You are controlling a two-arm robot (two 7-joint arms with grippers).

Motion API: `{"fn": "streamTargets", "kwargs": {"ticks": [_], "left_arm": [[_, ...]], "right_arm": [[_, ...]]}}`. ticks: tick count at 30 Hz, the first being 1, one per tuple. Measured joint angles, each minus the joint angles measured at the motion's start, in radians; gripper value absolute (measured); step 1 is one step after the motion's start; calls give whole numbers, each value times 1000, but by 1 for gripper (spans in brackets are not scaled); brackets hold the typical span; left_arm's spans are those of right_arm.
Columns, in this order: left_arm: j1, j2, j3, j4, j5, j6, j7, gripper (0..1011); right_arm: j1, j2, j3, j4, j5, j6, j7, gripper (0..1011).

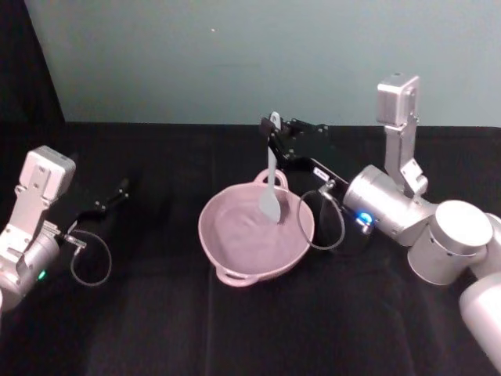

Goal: Use the one hand to pick up the spoon and stir the clear water in the bowl.

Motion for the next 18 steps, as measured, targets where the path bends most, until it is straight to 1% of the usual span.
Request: {"fn": "streamTargets", "kwargs": {"ticks": [4,7,11,14,18], "left_arm": [[0,0,0,0,0,0,0,1011],[0,0,0,0,0,0,0,1011],[0,0,0,0,0,0,0,1011],[0,0,0,0,0,0,0,1011],[0,0,0,0,0,0,0,1011]], "right_arm": [[-41,25,10,-59,0,10,-7,110],[-66,35,12,-96,3,16,-9,110],[-86,39,7,-124,6,20,-8,110],[-100,33,-10,-142,11,26,-2,110],[-103,20,-34,-147,11,29,10,110]]}}
